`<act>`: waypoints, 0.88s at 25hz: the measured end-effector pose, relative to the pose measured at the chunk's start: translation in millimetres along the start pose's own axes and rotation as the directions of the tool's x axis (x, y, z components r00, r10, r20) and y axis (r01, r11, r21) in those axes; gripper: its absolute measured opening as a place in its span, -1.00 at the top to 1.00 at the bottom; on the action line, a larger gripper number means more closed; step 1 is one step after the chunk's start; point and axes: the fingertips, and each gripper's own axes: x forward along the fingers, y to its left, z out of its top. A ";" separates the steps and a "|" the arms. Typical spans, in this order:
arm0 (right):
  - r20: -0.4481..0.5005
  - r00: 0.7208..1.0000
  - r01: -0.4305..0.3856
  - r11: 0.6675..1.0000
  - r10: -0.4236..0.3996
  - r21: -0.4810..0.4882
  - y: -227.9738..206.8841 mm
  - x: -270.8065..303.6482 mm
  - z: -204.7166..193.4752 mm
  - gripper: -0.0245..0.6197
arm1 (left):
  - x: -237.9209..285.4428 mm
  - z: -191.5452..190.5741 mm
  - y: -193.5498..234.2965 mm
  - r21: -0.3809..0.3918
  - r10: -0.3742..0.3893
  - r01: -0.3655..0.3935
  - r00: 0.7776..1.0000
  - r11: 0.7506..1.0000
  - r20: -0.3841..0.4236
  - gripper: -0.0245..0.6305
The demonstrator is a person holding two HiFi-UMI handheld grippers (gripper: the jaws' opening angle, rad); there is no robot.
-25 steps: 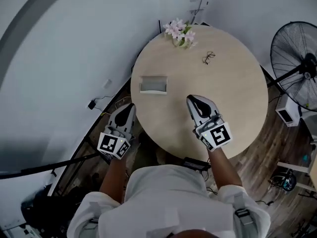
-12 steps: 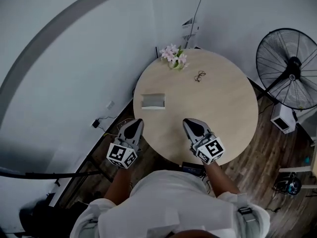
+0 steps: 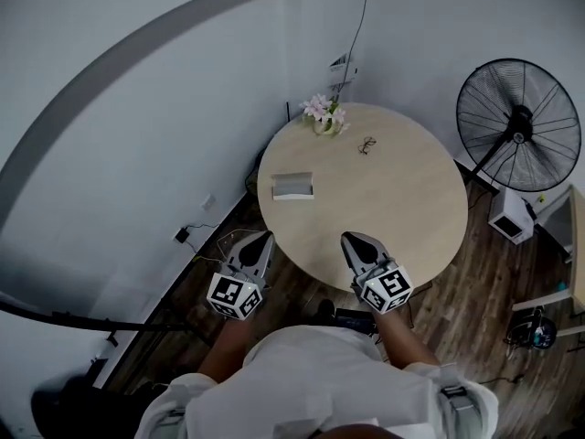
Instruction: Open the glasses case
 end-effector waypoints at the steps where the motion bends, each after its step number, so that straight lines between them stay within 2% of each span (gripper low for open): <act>1: 0.004 1.000 0.009 1.000 -0.009 -0.001 10.1 -4.2 0.1 0.84 | -12.6 0.1 -1.3 0.000 -0.002 0.002 1.000 1.000 0.002 0.88; 7: 0.003 0.999 0.036 0.999 -0.036 -0.009 72.7 -41.2 -9.7 0.84 | -82.1 -13.8 -19.6 -0.017 -0.011 0.011 1.000 1.000 -0.018 0.88; 13: 0.007 0.998 0.070 0.998 -0.070 0.009 115.8 -89.7 -21.4 0.84 | -122.7 -35.6 -48.2 -0.053 -0.040 0.038 0.999 0.998 -0.033 0.88; 17: -0.002 0.995 0.095 0.995 -0.095 0.000 127.2 -111.9 -21.3 0.84 | -132.7 -37.8 -60.9 -0.069 -0.027 0.025 0.999 0.997 -0.026 0.88; 22: -0.010 0.991 0.134 0.991 -0.134 0.025 123.3 -135.3 -22.9 0.84 | -135.7 -30.3 -81.1 -0.042 -0.005 0.004 1.000 0.999 -0.023 0.88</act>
